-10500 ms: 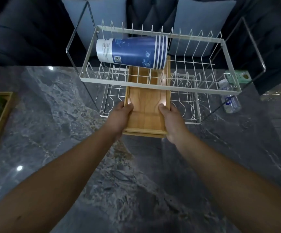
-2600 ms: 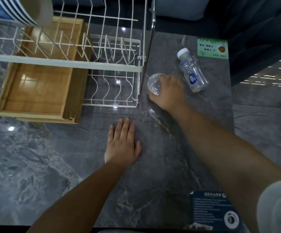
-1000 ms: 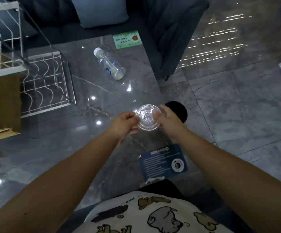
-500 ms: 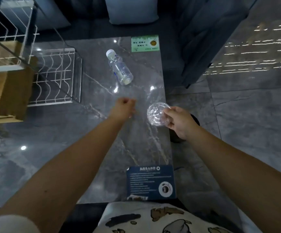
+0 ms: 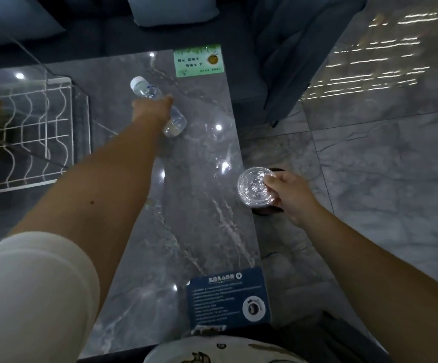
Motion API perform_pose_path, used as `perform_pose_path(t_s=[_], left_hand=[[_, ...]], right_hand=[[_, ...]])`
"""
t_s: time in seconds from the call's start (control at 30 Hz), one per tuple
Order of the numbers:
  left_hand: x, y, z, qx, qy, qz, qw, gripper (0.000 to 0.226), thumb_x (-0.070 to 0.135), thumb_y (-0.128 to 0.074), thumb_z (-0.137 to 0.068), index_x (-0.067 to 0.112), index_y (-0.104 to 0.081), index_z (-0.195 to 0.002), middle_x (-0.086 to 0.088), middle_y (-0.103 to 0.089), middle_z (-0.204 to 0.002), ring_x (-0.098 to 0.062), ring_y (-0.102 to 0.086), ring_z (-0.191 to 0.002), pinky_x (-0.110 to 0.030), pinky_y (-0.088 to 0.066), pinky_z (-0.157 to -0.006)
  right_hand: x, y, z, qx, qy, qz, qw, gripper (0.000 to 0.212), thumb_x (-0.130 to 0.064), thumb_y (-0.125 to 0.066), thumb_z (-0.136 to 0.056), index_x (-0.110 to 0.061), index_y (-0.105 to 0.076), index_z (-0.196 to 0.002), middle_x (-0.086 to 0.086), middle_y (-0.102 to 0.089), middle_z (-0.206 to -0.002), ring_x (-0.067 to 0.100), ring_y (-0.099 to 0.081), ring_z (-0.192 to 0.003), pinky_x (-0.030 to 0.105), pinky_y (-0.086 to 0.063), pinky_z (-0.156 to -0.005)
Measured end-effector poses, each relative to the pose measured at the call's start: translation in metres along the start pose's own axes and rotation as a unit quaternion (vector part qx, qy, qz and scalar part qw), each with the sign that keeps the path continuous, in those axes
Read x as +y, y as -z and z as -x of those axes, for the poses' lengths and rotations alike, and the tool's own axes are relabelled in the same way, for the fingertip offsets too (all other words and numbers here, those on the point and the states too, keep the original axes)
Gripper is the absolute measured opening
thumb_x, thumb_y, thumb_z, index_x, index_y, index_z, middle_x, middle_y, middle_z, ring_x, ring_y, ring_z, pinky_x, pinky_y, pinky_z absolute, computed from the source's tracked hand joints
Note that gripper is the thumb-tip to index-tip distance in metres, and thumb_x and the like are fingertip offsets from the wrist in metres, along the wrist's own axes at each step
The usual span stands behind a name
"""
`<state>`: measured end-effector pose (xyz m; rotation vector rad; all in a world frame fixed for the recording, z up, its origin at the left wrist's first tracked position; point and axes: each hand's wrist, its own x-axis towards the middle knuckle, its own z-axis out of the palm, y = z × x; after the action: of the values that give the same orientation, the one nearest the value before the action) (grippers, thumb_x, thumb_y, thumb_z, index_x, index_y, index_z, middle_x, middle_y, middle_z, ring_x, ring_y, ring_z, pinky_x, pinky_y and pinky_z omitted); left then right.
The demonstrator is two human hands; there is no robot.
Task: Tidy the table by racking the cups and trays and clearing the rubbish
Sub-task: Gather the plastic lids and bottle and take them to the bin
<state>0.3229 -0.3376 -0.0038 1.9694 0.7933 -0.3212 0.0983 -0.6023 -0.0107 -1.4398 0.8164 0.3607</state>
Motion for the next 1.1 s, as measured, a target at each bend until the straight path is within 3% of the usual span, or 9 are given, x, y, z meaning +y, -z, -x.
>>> perform_pose_path(t_s=[0.13,0.23,0.3,0.43,0.6,0.7,0.87,0.97,1.1], left_hand=[[-0.005,-0.005,0.011,-0.043,-0.019,-0.044,0.998,0.078,0.049,-0.073,-0.077,0.002,-0.048,-0.133,-0.014,-0.064,-0.12,-0.028,-0.066,-0.102,-0.04,-0.055,-0.087],[-0.016,-0.007,0.042,-0.069,-0.075,-0.049,0.994,0.062,0.043,-0.073,-0.079,0.001,-0.058,-0.121,-0.02,-0.069,-0.108,-0.028,-0.069,-0.083,-0.032,-0.052,-0.065],[-0.025,-0.009,0.071,-0.107,-0.102,-0.025,0.989,0.06,0.04,-0.074,-0.08,0.006,-0.054,-0.126,-0.016,-0.069,-0.106,-0.024,-0.066,-0.075,-0.03,-0.051,-0.06],[-0.047,-0.024,0.132,-0.206,-0.13,0.027,0.97,0.051,0.032,-0.073,-0.083,0.012,-0.049,-0.123,-0.013,-0.067,-0.109,-0.029,-0.069,-0.091,-0.047,-0.059,-0.077],[-0.059,-0.062,0.195,-0.288,-0.159,0.027,0.944,0.049,0.03,-0.07,-0.088,0.016,-0.046,-0.128,0.007,-0.062,-0.103,-0.001,-0.062,-0.085,-0.013,-0.048,-0.06],[-0.063,-0.097,0.214,-0.325,-0.135,0.022,0.936,0.051,0.026,-0.069,-0.088,0.015,-0.045,-0.132,0.001,-0.063,-0.114,-0.011,-0.064,-0.097,-0.027,-0.052,-0.079],[-0.074,-0.175,0.217,-0.286,-0.1,-0.011,0.953,0.053,0.022,-0.07,-0.086,0.015,-0.044,-0.132,-0.003,-0.061,-0.119,-0.017,-0.061,-0.101,-0.031,-0.047,-0.085],[-0.092,-0.225,0.205,-0.233,-0.034,-0.028,0.971,0.05,0.019,-0.068,-0.086,0.012,-0.046,-0.13,-0.008,-0.062,-0.118,-0.025,-0.062,-0.102,-0.037,-0.051,-0.091],[-0.126,-0.28,0.183,-0.162,0.001,-0.036,0.986,0.039,0.013,-0.064,-0.084,0.013,-0.049,-0.12,-0.001,-0.06,-0.098,-0.016,-0.057,-0.08,-0.014,-0.042,-0.068]], right_hand=[[0.001,0.004,0.004,0.016,0.0,-0.017,1.0,0.003,-0.018,-0.067,-0.089,-0.017,-0.065,-0.089,-0.002,-0.067,-0.074,0.008,-0.063,-0.063,0.022,-0.051,-0.055],[-0.003,0.006,0.01,0.021,0.011,-0.026,0.999,0.002,-0.017,-0.066,-0.09,-0.015,-0.064,-0.09,-0.003,-0.066,-0.071,0.003,-0.063,-0.057,0.02,-0.051,-0.052],[-0.006,0.01,0.016,0.031,0.018,-0.028,0.999,0.002,-0.015,-0.065,-0.09,-0.013,-0.063,-0.091,-0.004,-0.064,-0.068,0.0,-0.061,-0.052,0.018,-0.05,-0.049],[-0.011,0.027,0.03,0.064,0.037,-0.045,0.996,0.005,-0.011,-0.064,-0.09,-0.014,-0.062,-0.086,-0.003,-0.061,-0.066,0.002,-0.058,-0.051,0.016,-0.047,-0.045],[0.0,0.069,0.035,0.101,0.042,-0.06,0.992,0.003,-0.012,-0.064,-0.09,-0.016,-0.063,-0.089,-0.002,-0.062,-0.073,0.003,-0.061,-0.056,0.023,-0.052,-0.056],[0.012,0.101,0.022,0.128,0.031,-0.046,0.99,0.005,-0.012,-0.062,-0.091,-0.017,-0.063,-0.092,-0.003,-0.064,-0.074,0.0,-0.061,-0.054,0.021,-0.052,-0.053],[0.036,0.157,-0.034,0.148,-0.005,0.009,0.989,0.018,-0.016,-0.064,-0.089,-0.01,-0.064,-0.106,0.002,-0.065,-0.085,0.01,-0.063,-0.068,0.024,-0.053,-0.054],[0.052,0.184,-0.082,0.135,-0.027,0.06,0.989,0.007,-0.018,-0.064,-0.087,-0.013,-0.064,-0.093,0.005,-0.065,-0.087,0.014,-0.063,-0.071,0.026,-0.055,-0.055],[0.077,0.202,-0.153,0.115,-0.034,0.145,0.982,0.015,-0.024,-0.065,-0.085,-0.01,-0.064,-0.078,0.011,-0.061,-0.079,0.022,-0.058,-0.071,0.038,-0.051,-0.066]])
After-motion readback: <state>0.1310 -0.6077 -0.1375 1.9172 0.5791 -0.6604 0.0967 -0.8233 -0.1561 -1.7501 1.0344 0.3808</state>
